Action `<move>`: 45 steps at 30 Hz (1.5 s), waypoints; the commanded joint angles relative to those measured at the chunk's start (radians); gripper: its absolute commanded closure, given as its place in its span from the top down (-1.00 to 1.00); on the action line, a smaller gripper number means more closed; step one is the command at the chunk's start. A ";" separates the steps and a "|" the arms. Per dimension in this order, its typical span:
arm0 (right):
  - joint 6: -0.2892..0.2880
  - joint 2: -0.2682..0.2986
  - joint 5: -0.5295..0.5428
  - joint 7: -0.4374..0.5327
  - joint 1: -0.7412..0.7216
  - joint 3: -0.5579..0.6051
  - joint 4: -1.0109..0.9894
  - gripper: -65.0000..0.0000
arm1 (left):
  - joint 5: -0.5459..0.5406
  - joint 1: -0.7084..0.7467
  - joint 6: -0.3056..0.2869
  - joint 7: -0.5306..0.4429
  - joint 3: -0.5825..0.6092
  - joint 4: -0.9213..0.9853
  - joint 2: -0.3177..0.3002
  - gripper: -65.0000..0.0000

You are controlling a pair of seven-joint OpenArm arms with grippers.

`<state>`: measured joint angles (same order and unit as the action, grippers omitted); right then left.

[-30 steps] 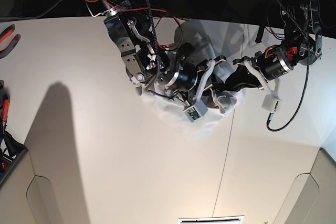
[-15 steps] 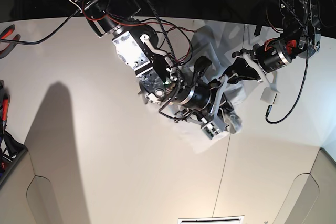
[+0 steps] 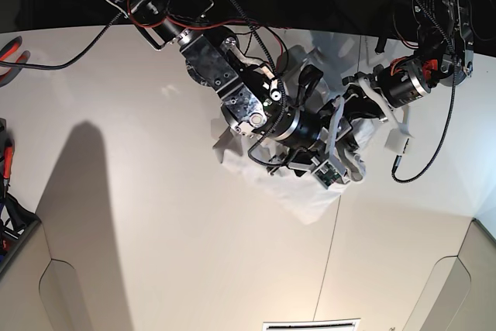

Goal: Layout the t-shirt on the table in an organized manner, then fold the t-shirt properly

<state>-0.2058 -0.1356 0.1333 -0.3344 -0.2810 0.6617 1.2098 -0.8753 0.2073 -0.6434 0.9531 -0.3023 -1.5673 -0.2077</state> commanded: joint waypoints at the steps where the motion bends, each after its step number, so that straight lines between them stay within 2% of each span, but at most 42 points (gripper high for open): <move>1: -0.012 -0.016 0.006 0.032 -0.032 0.000 0.021 -0.16 | -0.026 -0.008 -0.005 -0.013 -0.004 -0.021 -0.008 -1.00; 4: -0.053 -0.016 0.010 0.031 -0.063 0.000 0.025 -0.16 | -0.026 -0.008 -0.005 -0.014 -0.004 -0.021 -0.008 -1.00; 9: -0.090 -0.016 0.093 0.030 -0.105 0.000 0.054 -0.16 | -0.027 -0.008 -0.005 -0.018 -0.004 -0.021 -0.008 -1.00; 14: -0.090 -0.016 0.147 0.023 -0.109 0.000 0.122 -0.16 | -0.027 -0.008 -0.005 -0.026 -0.004 -0.023 -0.008 -1.00; 20: -0.088 -0.016 0.119 -0.001 -0.109 -0.002 0.231 -0.16 | -0.026 -0.018 -0.009 -0.032 -0.026 -0.027 -0.008 -1.00; 24: -0.069 -0.016 0.036 -0.068 -0.109 -0.026 0.315 -0.16 | -0.022 -0.022 -0.009 -0.032 -0.133 -0.057 -0.009 -1.00; 30: 0.018 -0.016 -0.069 -0.105 -0.106 -0.162 0.349 -0.17 | -0.053 -0.021 -0.009 -0.033 -0.368 -0.147 -0.009 -1.00; 32: 0.040 -0.016 -0.091 -0.149 -0.105 -0.233 0.344 -0.37 | -0.118 -0.022 -0.009 -0.039 -0.413 -0.172 -0.010 -1.00; 33: 0.047 -0.016 -0.092 -0.177 -0.103 -0.270 0.341 -0.60 | -0.150 -0.022 -0.010 -0.047 -0.420 -0.182 -0.010 -1.00; 34: 0.047 -0.016 -0.092 -0.207 -0.101 -0.308 0.336 -0.90 | -0.172 -0.024 -0.017 -0.056 -0.418 -0.188 -0.011 -1.00; 35: 0.046 -0.016 -0.088 -0.227 -0.095 -0.344 0.332 -1.00 | -0.188 -0.030 -0.025 -0.056 -0.409 -0.190 -0.012 -1.00; 38: 0.045 -0.010 -0.076 -0.238 -0.068 -0.438 0.311 -1.00 | -0.194 -0.069 -0.026 -0.056 -0.333 -0.190 -0.011 -1.00; 41: 0.045 -0.008 -0.051 -0.237 -0.047 -0.499 0.259 -1.00 | -0.178 -0.123 -0.025 -0.051 -0.198 -0.190 -0.011 -1.00; 43: 0.045 -0.008 -0.031 -0.234 -0.042 -0.511 0.209 -1.00 | -0.119 -0.162 -0.021 -0.051 -0.087 -0.190 -0.010 -1.00; 45: 0.037 -0.009 -0.016 -0.219 -0.043 -0.510 0.153 -1.00 | -0.051 -0.198 0.014 -0.052 0.021 -0.190 -0.005 -1.00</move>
<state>-0.1642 -0.1337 0.1112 -0.5785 -0.2966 0.1505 1.3441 -0.9066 0.0227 -0.6270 0.9226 -0.2729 -1.7409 -0.2054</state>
